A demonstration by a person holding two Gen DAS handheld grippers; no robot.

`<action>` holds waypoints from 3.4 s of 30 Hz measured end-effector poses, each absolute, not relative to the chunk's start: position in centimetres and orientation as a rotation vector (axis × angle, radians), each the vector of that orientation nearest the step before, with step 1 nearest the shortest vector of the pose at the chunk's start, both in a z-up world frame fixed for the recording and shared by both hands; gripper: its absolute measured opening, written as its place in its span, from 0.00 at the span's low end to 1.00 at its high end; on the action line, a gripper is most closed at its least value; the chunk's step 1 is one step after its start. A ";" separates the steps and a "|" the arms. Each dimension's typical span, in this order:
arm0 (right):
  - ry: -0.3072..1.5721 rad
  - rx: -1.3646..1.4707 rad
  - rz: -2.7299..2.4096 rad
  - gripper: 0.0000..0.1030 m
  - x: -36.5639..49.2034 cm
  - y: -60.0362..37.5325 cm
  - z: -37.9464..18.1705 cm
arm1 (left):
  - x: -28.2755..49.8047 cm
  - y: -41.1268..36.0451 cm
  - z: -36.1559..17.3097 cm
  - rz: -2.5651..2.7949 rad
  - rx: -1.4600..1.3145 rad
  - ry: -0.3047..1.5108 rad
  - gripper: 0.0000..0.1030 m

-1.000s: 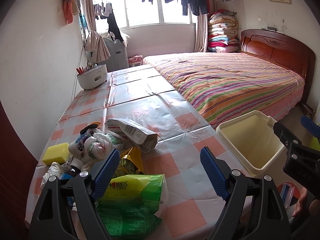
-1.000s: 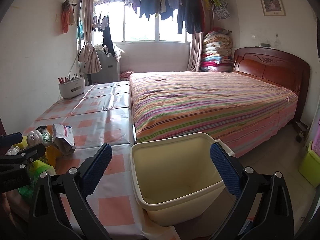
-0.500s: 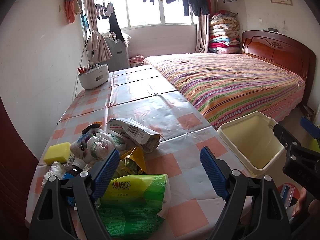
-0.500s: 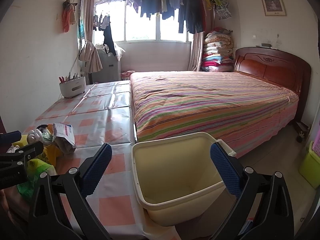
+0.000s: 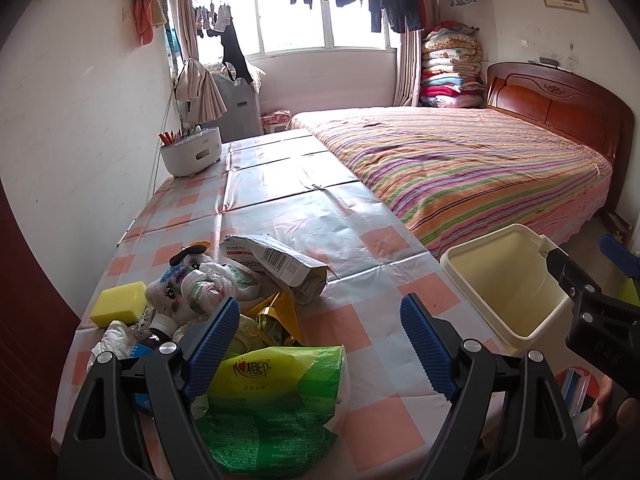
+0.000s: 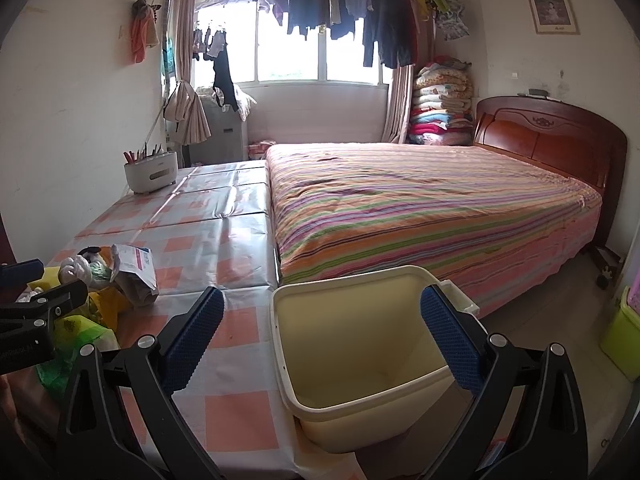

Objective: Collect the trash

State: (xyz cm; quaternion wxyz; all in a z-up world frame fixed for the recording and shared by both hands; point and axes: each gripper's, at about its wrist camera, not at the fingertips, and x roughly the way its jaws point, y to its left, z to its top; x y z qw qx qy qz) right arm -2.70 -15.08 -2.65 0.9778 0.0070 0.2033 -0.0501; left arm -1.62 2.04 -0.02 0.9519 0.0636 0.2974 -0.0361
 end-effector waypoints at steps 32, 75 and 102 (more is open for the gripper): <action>0.578 -0.253 0.573 0.94 -1.2 -1.0 -4.9 | -5.4 18.9 1.4 0.071 0.021 0.569 0.78; 0.761 -0.066 0.716 0.30 2.6 2.6 -8.0 | 0.3 22.7 -6.2 -0.047 -0.016 0.909 0.78; 0.683 0.015 0.725 0.30 2.7 0.7 -6.2 | 3.6 21.8 -6.6 -0.128 -0.096 1.110 0.60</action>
